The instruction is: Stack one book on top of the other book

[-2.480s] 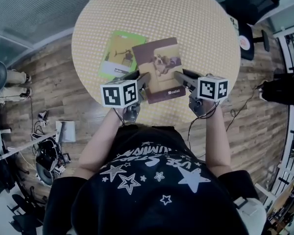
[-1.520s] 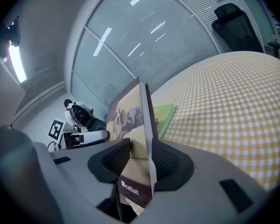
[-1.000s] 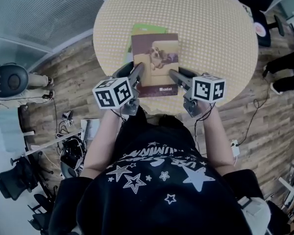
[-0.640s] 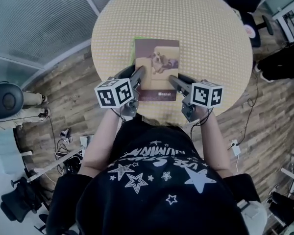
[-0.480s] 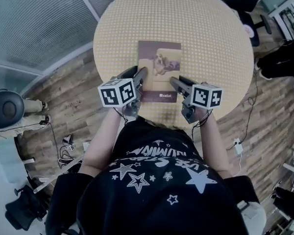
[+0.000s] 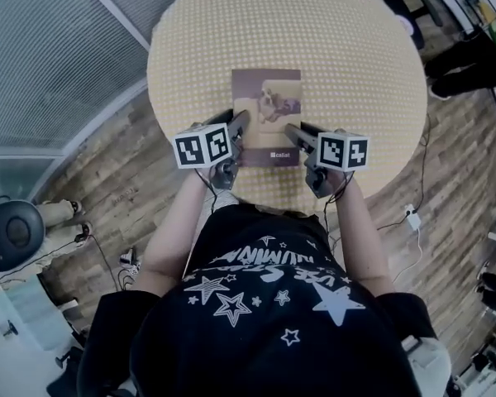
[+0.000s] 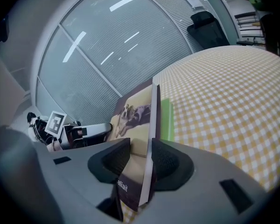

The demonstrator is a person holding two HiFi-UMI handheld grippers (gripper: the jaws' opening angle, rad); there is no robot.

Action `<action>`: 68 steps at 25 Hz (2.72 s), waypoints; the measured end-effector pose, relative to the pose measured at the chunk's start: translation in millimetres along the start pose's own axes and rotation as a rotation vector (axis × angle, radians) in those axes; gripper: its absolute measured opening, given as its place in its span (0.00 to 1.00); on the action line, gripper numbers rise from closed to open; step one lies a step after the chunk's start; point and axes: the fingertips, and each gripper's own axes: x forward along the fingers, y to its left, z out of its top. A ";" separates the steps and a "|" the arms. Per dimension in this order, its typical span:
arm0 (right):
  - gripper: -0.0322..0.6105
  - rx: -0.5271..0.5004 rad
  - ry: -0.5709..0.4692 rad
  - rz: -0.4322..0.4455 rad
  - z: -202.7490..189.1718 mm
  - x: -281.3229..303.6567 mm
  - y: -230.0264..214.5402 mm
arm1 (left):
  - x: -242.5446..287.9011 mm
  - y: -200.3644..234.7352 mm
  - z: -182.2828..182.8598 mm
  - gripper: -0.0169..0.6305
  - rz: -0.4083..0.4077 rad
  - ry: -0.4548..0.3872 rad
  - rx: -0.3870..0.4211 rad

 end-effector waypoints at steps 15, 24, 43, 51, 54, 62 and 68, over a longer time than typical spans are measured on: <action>0.28 -0.004 -0.015 -0.058 -3.3 13.8 -21.0 | 20.0 13.8 -18.4 0.28 -0.006 0.073 0.000; 0.28 -0.001 -0.063 -0.052 -3.6 12.9 -19.5 | 18.6 14.7 -18.7 0.29 -0.001 0.040 0.074; 0.28 -0.144 -0.441 -0.102 48.4 -76.7 16.6 | -46.9 -10.6 12.0 0.25 0.003 -0.142 0.215; 0.23 -0.220 -0.528 0.008 50.3 -110.0 51.3 | -91.8 -51.1 7.6 0.16 0.048 -0.240 0.289; 0.21 -0.230 -0.535 0.045 40.4 -126.4 58.3 | -107.7 -78.2 -0.1 0.14 0.044 -0.289 0.312; 0.19 -0.242 -0.528 0.135 -0.2 -182.6 67.9 | -138.1 -150.4 -38.2 0.13 0.027 -0.336 0.354; 0.19 -0.270 -0.527 0.156 -24.7 -225.3 64.2 | -152.7 -196.9 -68.1 0.09 0.028 -0.362 0.377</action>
